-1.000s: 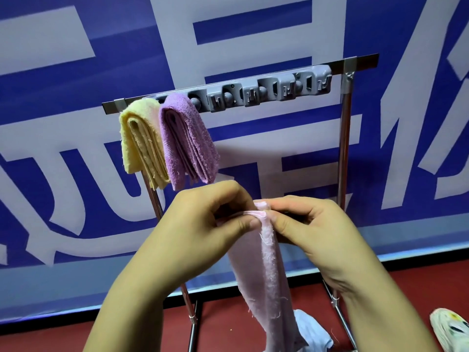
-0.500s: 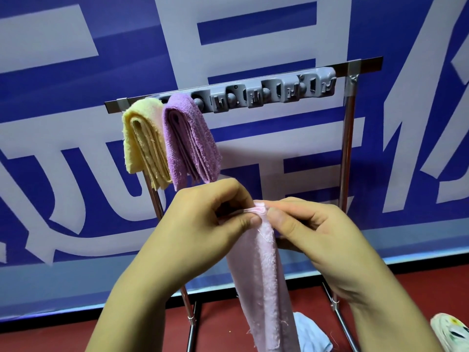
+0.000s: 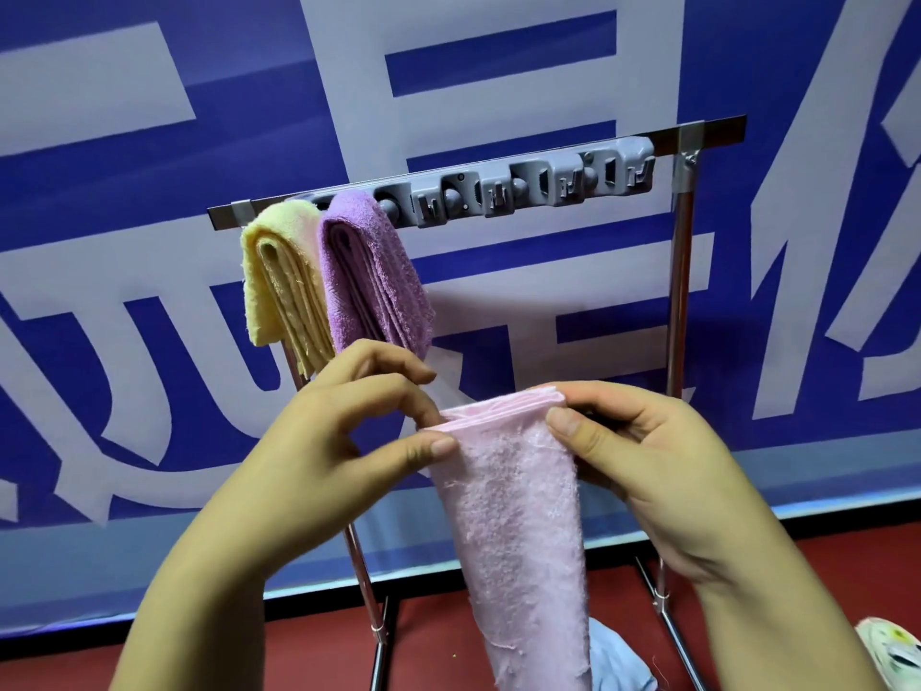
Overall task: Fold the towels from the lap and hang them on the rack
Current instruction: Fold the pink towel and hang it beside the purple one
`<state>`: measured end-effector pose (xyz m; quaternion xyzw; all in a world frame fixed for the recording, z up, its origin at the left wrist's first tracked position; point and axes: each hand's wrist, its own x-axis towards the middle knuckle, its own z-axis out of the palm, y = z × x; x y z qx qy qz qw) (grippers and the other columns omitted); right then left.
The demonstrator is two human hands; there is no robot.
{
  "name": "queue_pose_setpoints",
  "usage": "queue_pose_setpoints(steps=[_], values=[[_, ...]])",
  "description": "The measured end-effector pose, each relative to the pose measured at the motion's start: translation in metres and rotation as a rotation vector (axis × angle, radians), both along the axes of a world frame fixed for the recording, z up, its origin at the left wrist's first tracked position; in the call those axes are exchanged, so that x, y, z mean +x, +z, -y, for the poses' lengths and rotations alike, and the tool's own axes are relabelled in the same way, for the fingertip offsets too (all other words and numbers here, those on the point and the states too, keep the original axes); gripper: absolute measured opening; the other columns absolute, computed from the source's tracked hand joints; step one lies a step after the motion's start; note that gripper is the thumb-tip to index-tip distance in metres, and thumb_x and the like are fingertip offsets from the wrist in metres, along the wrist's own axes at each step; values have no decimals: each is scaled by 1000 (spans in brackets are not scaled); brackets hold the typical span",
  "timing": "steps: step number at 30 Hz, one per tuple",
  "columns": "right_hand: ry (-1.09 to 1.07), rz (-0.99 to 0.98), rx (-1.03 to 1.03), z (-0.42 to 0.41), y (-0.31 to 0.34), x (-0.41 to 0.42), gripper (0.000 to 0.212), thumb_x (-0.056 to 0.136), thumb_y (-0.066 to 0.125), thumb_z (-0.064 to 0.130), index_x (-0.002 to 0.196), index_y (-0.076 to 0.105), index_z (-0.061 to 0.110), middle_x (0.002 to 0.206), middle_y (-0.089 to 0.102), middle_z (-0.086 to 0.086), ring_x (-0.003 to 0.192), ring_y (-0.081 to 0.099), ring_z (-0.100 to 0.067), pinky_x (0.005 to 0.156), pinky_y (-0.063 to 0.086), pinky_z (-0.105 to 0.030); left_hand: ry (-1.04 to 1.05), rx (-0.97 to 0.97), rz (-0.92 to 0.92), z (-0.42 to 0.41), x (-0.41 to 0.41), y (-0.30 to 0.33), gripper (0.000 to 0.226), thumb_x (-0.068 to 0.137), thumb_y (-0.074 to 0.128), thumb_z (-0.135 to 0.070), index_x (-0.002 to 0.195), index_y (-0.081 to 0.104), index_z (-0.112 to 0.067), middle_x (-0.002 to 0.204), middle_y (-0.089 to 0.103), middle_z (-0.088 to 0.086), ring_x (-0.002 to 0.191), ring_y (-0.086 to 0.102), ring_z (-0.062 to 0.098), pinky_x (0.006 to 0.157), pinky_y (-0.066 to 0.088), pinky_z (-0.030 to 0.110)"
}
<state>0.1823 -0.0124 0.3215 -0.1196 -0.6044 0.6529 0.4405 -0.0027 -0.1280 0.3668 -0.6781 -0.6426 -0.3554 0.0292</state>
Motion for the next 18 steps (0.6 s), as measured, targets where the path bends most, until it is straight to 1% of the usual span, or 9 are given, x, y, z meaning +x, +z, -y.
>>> queue_pose_setpoints(steps=[2, 4, 7, 10, 11, 13, 14, 16, 18], values=[[-2, -1, 28, -1, 4, 0, 28, 61, 73, 25, 89, 75, 20, 86, 75, -2, 78, 69, -10, 67, 53, -20, -70, 36, 45, 1, 3, 4, 22, 76, 61, -50, 81, 65, -29, 101, 61, -12, 98, 62, 10, 80, 47, 15], [-17, -11, 76, -2, 10, 2, 30, 60, 78, 22, 91, 75, 19, 88, 75, -2, 81, 69, -11, 69, 54, -21, -94, 77, 71, 3, 7, 8, 19, 79, 60, -47, 81, 62, -28, 90, 65, -9, 86, 65, 10, 71, 49, 16], [-31, -58, 85, -2, 18, 4, 24, 64, 68, 21, 87, 75, 18, 85, 75, -1, 77, 69, -10, 67, 54, -19, -64, 189, 86, 3, 13, 10, 16, 79, 60, -44, 83, 60, -29, 84, 67, -8, 76, 64, 9, 67, 51, 19], [-68, -60, 51, -4, 18, -1, 23, 64, 66, 18, 85, 74, 19, 81, 75, 2, 74, 69, -7, 63, 54, -18, -80, 246, 242, -1, 15, 7, 17, 76, 66, -37, 84, 54, -29, 87, 67, -2, 82, 66, 15, 74, 55, 27], [-87, -55, 51, -3, 18, -3, 24, 64, 66, 19, 86, 73, 20, 81, 75, 2, 75, 69, -7, 64, 55, -18, -67, 244, 250, -3, 15, 6, 19, 76, 69, -34, 86, 53, -28, 88, 67, -3, 84, 67, 14, 76, 56, 29], [-139, -52, 81, -3, 20, -7, 24, 63, 67, 22, 86, 72, 22, 81, 75, 5, 77, 69, -7, 68, 56, -21, -29, 217, 199, -5, 14, 8, 22, 78, 69, -29, 94, 54, -26, 92, 66, -8, 88, 66, 9, 81, 55, 29], [-161, -55, 111, -2, 22, -9, 24, 62, 67, 23, 85, 72, 24, 81, 75, 6, 79, 69, -6, 72, 56, -22, -17, 186, 149, -5, 14, 11, 26, 80, 69, -32, 101, 54, -26, 96, 66, -11, 93, 65, 6, 85, 54, 28], [-174, -57, 184, 1, 26, -11, 20, 64, 70, 22, 84, 72, 26, 81, 75, 10, 82, 70, -5, 74, 55, -20, -14, 96, 27, -5, 15, 19, 47, 79, 71, -45, 119, 51, -29, 108, 63, -17, 107, 59, -2, 93, 49, 21], [-137, -51, 236, 4, 29, -14, 18, 71, 71, 11, 84, 72, 24, 79, 74, 12, 82, 70, -3, 72, 54, -16, -32, 21, -66, -7, 18, 28, 65, 73, 68, -53, 129, 47, -29, 119, 60, -15, 113, 54, -6, 95, 45, 14]])
